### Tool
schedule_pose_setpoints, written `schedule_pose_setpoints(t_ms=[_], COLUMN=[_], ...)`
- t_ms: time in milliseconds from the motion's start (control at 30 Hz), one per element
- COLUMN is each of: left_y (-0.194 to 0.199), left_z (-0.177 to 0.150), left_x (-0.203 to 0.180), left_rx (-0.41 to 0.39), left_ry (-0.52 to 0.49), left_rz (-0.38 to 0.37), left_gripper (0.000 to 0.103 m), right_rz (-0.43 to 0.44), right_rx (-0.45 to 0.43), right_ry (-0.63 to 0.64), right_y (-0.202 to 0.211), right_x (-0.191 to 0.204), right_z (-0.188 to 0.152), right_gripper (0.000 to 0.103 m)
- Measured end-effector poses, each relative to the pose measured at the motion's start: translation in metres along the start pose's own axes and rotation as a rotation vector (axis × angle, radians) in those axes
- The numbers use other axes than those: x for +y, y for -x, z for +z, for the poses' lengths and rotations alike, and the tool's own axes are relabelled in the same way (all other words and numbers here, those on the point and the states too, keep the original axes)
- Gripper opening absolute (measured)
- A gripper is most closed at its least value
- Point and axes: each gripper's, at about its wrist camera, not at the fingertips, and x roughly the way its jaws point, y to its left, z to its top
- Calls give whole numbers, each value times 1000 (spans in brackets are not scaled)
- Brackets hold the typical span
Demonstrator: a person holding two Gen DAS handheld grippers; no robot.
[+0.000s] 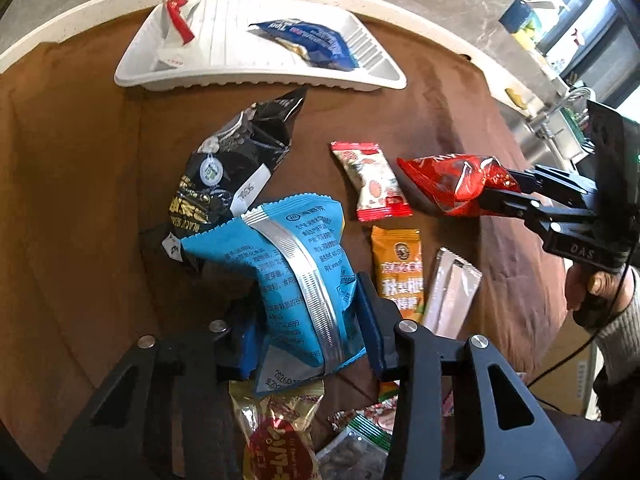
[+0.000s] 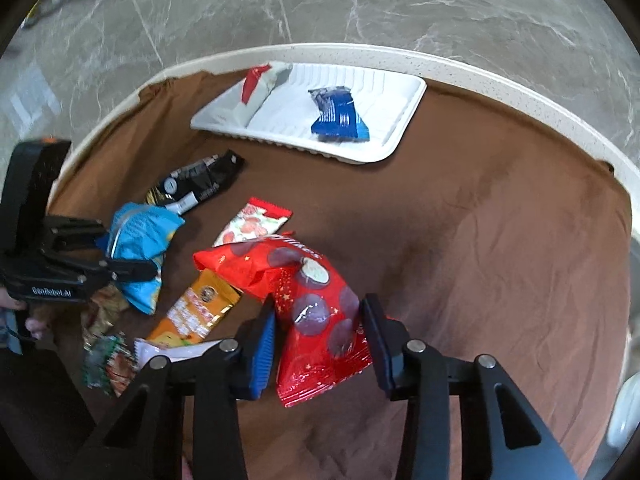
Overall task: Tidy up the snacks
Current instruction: 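Grasp the light-blue chip bag with left tool while right tool grasps red candy bag, then carry both bags to the white tray and release them inside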
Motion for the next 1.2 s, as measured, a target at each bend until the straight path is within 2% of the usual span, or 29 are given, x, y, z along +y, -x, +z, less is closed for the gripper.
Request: schedule_pose_setpoints(t_ms=[267,400,600,733,967,1067,1133,1200], left_y=[28,40,41,31,7,-4,-15,-24], left_z=[19,43,89,122,186,206,217,224], left_x=[-1,7,25,41,60,69,73,77], left_rx=[-49,-79,-118,-131,-155,-156,-149,-123], left_ry=[13,31,38,57,38,52,49,40], left_rz=[-83,-131,-137,-139,-79,-66,-35,-6], left_gripper=[39,39,39,39,39,40,41,48], right_rz=[166,231,304,321,294,263,256,231], right_rx=[-62,-95,-137,-158,-172,-181,-177,-178], right_ry=[-177,-254,-365,-411,-457,-508,-530,-551], right_y=[13,11,-3,-14,-39,-51,-59,-62], right_x=[-19,-27,-47,-60,-78,-89,-95,-99], right_z=[14,27,61,85,134,149,157,159], right_gripper=[44,44,44,44,45,49,58,76])
